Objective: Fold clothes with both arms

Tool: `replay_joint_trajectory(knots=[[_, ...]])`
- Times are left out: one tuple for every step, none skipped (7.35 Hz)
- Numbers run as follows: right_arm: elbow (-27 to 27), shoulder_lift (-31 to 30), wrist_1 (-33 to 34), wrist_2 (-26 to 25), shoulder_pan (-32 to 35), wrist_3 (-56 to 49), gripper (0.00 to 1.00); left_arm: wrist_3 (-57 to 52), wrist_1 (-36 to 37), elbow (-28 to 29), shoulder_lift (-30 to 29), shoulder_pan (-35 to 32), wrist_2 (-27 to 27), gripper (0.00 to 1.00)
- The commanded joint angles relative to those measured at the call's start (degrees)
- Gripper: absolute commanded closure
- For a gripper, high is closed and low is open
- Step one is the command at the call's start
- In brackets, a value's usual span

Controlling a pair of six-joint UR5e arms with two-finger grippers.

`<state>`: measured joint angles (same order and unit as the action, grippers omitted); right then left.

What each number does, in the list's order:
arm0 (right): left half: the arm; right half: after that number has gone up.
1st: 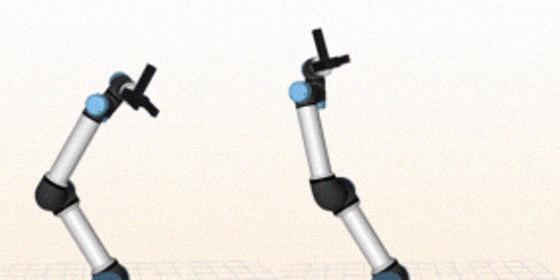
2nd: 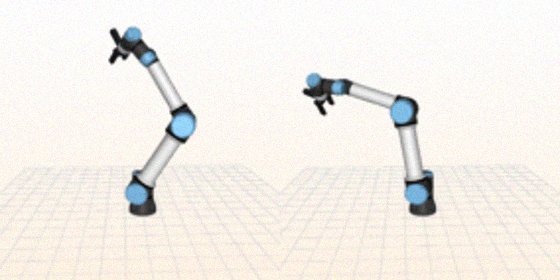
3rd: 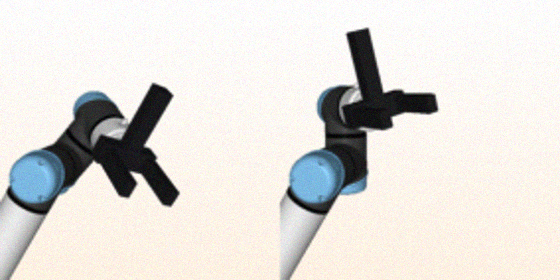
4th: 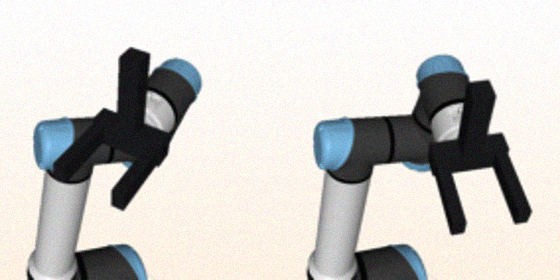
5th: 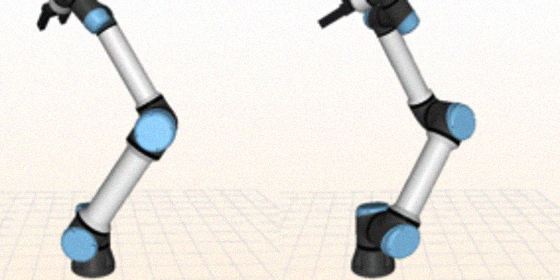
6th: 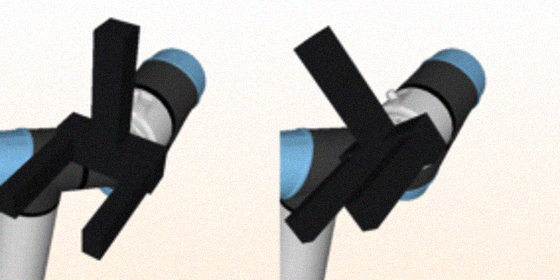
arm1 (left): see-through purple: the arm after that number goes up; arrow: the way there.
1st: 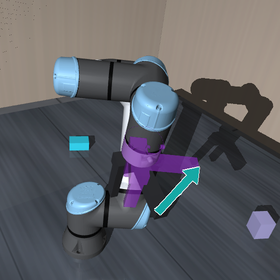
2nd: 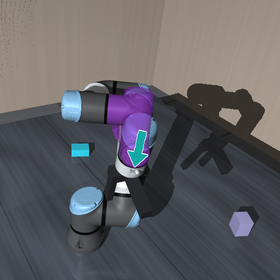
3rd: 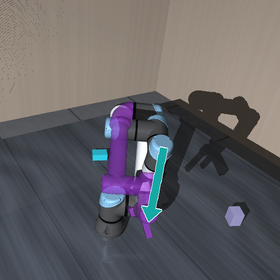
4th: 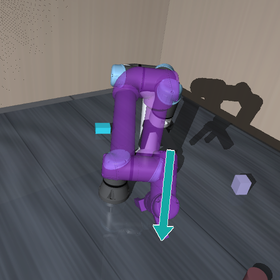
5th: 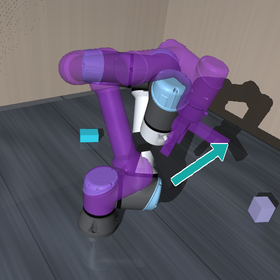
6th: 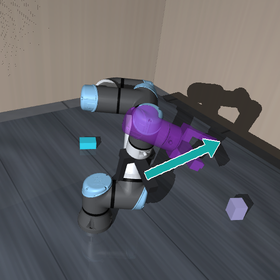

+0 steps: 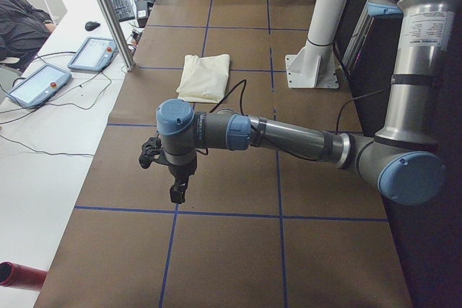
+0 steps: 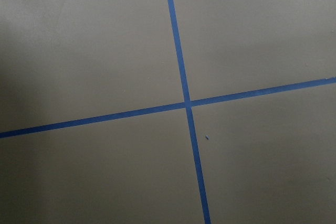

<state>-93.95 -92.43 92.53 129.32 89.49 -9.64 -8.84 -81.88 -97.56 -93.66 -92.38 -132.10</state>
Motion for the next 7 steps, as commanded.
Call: replay_joint_trajectory(knots=[[0.17, -0.9, -0.16, -0.12, -0.02, 0.06, 0.0, -0.04, -0.12, 1.75, 0.41, 0.01, -1.58, 0.0], [0.17, -0.91, -0.07, -0.12, -0.02, 0.06, 0.0, -0.47, -0.21, 2.54, 1.28, 0.01, -1.67, 0.0], [0.17, -0.91, -0.15, -0.12, -0.02, 0.06, 0.0, -0.04, 0.14, 0.46, 1.73, 0.01, -1.5, 0.0], [0.17, -0.91, -0.16, -0.12, -0.02, 0.06, 0.0, -0.39, -0.21, -0.17, 2.6, 0.1, -1.5, 0.0], [0.17, -0.91, -0.07, -0.12, -0.02, 0.15, 0.0, -0.22, -1.86, 0.44, 2.78, 0.18, -0.98, 0.0], [0.17, -0.99, -0.07, -0.12, -0.02, 0.15, 0.0, -0.13, -3.79, 0.53, 3.13, 0.18, -0.8, 0.0], [0.26, -0.99, -0.07, -0.03, -0.02, 0.15, 0.0, -0.13, -3.9, 0.62, 3.14, 0.18, -0.79, 0.0]])
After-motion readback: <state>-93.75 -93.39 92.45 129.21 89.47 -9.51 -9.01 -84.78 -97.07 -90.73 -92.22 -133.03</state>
